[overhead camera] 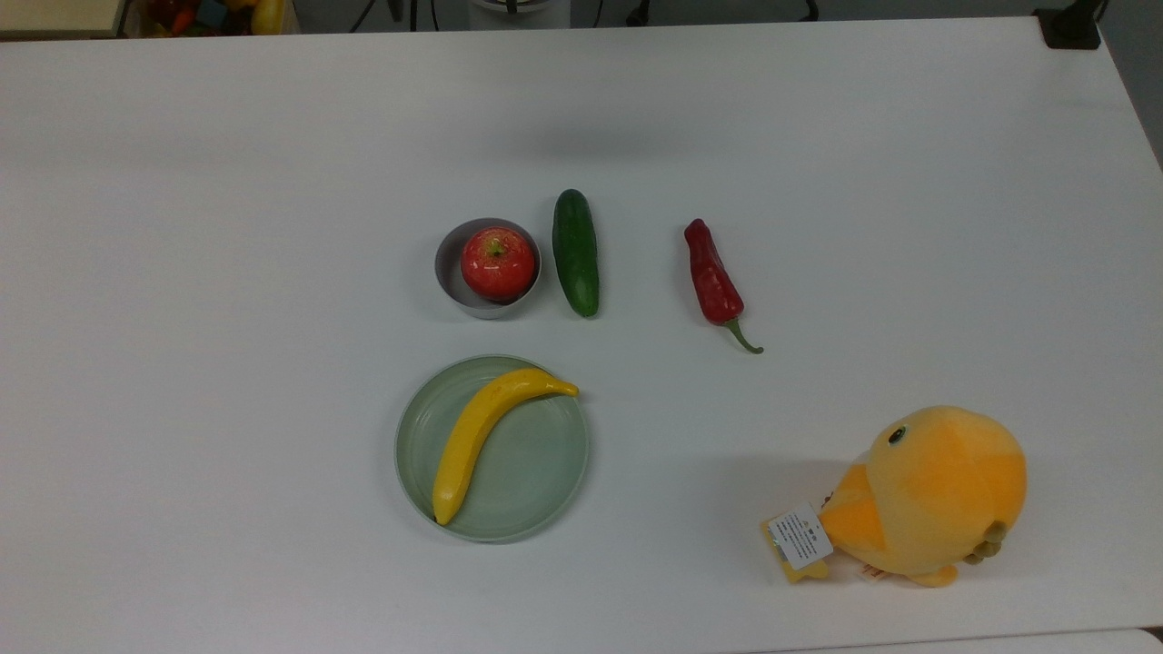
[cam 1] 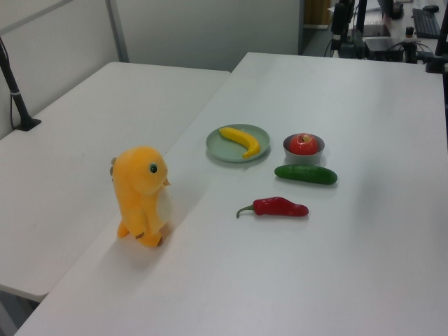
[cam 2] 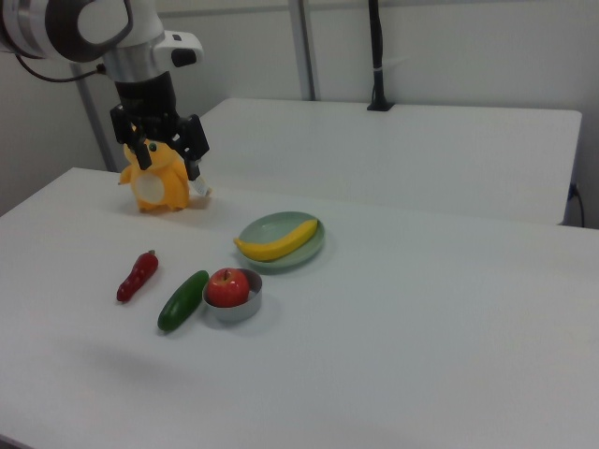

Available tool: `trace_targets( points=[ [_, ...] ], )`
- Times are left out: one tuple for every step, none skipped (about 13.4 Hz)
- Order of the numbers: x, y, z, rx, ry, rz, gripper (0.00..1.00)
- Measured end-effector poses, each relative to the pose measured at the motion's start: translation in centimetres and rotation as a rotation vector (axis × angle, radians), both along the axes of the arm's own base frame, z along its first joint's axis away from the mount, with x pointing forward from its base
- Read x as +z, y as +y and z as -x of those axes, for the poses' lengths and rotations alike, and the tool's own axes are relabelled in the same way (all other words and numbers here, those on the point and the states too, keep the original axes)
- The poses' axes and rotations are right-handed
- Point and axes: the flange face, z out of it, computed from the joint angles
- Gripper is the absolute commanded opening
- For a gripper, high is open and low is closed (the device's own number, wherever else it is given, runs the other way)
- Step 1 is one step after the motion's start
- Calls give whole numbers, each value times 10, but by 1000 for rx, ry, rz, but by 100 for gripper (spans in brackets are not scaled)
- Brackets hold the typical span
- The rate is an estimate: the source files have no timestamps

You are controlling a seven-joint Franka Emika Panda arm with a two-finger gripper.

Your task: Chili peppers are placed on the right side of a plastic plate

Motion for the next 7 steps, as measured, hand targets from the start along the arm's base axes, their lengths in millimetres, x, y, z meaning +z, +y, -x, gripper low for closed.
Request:
trace_targets(
  points=[
    [0,2,0,4,0,0,100],
    [0,2,0,4,0,0,100],
    [0,2,0,4,0,0,100],
    [0,2,0,5,0,0,100],
    [-1,3,0,6,2,0,100],
    [-2,3,0,7,5,0,100],
    [-4,3,0,7,8,0,100]
  ],
)
